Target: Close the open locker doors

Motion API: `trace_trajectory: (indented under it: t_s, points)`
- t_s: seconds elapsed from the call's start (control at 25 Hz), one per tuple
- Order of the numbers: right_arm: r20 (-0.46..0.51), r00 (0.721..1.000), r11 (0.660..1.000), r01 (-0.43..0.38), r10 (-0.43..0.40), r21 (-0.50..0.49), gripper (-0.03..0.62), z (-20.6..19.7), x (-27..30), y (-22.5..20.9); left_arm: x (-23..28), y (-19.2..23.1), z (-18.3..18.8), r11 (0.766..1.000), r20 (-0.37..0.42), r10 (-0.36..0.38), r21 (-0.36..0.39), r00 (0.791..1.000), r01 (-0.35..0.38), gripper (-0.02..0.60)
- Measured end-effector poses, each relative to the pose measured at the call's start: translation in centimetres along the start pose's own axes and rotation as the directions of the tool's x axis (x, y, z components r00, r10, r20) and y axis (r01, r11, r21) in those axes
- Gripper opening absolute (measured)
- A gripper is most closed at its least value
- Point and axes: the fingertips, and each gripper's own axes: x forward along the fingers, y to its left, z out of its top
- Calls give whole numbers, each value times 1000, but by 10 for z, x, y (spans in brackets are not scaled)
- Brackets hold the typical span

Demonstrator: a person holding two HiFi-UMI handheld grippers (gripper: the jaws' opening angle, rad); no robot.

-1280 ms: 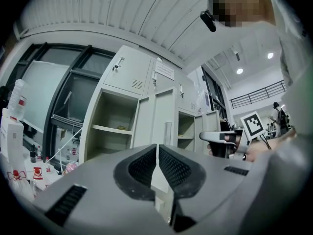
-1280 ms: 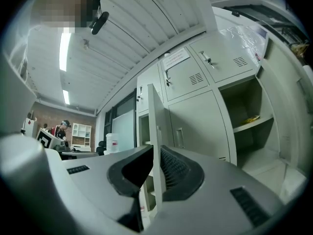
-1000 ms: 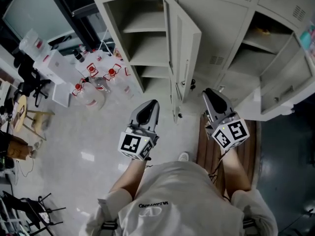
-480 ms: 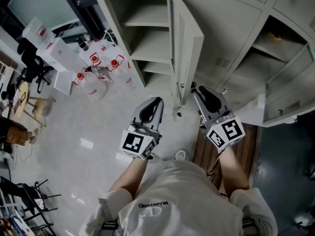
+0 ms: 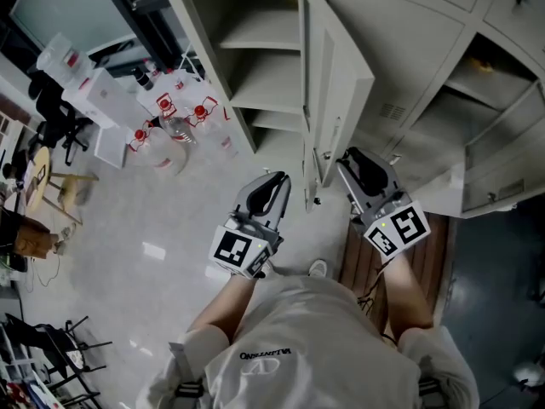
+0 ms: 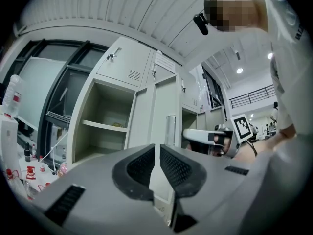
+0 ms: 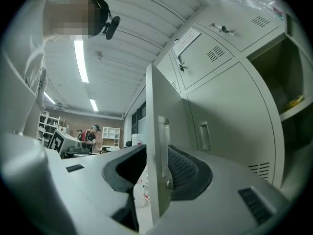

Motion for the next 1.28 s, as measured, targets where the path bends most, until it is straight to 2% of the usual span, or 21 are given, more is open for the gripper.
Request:
trace_trajectory:
  t_s: [0.12, 0.32, 0.6, 1.12, 1.28]
  points:
    - [-2, 1000, 1000, 3, -3, -12, 150, -1, 6, 2, 2, 4, -2, 1000, 0, -19, 9, 1000, 19, 17]
    - [-14, 1000, 1000, 8, -8, -26, 143, -7, 12, 4, 4, 7, -3, 1000, -2, -14, -21, 1000, 14, 17]
    - [-11, 1000, 999, -9, 9, -33, 130, -10, 18, 11, 0, 13, -8, 1000, -8, -16, -15, 1000, 16, 17]
    - [-7, 1000, 999, 0, 0, -39, 126, -13, 35, 34, -9, 25, -5, 999, -23, 44, -5, 999, -44, 5]
    - [-11, 1000, 998, 2, -3, -65, 103, -15, 50, 49, -18, 36, -2, 998, -16, 58, -10, 998, -58, 5]
